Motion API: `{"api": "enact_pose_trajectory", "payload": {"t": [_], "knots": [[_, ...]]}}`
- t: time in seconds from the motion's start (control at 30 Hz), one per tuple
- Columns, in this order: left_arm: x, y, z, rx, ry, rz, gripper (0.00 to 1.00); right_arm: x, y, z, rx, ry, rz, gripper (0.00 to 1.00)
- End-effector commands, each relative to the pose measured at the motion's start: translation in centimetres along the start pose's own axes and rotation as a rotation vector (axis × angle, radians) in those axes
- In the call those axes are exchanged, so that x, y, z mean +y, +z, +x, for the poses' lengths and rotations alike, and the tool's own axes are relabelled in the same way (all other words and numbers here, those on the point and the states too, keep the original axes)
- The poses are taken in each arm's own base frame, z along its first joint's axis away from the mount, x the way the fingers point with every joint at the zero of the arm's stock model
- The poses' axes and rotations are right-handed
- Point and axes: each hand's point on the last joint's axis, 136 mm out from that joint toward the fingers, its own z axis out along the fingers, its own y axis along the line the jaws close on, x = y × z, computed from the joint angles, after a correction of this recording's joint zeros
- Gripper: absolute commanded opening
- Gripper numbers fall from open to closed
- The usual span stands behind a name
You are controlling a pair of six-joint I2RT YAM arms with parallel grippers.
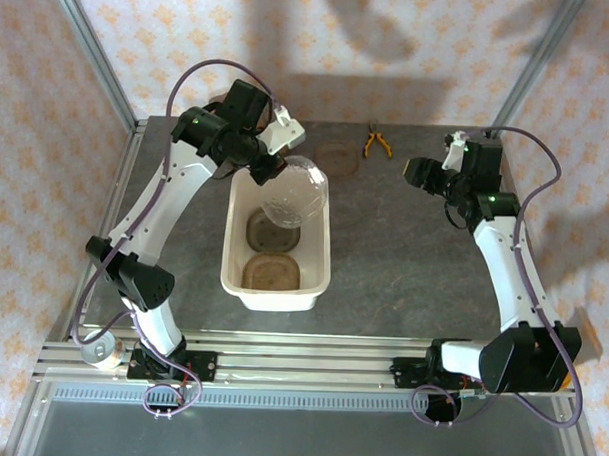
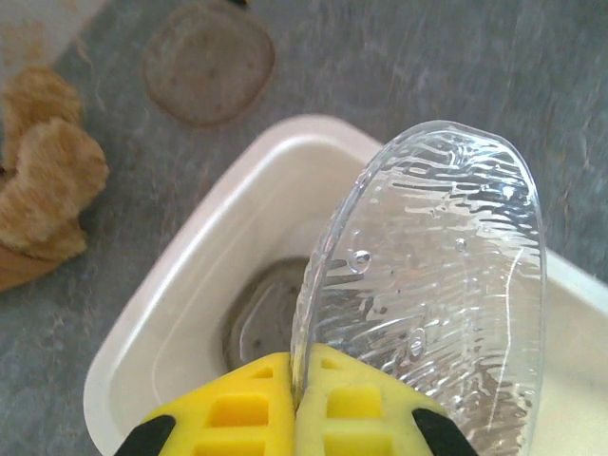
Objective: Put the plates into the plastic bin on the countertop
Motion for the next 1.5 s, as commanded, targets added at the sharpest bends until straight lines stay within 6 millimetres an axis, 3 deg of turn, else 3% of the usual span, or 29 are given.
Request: {"api": "enact_pose_trajectory", "payload": {"t": [0.0,0.6,1.07,1.47], "knots": [[-0.4,-0.2,2.1,0.089,0.046,0.017,0.00,-0.9,0.4,0.9,0.025,0.039,0.034,0.65],[-3.5,0.4,6.7,0.213,0.197,0.174,0.00,-2.3,1.9,3.8,0.124,0.071,0.060,0.65],[-7.0,5.0,10.2,0.339,0.334,0.299,0.00,-2.8,3.0,4.7,0.178,0.084,0.070,0.65],[-8.8,7.2,12.8,0.416,0.383,0.371,0.00,-3.2,3.4,5.6,0.207,0.089,0.081,0.65]]}}
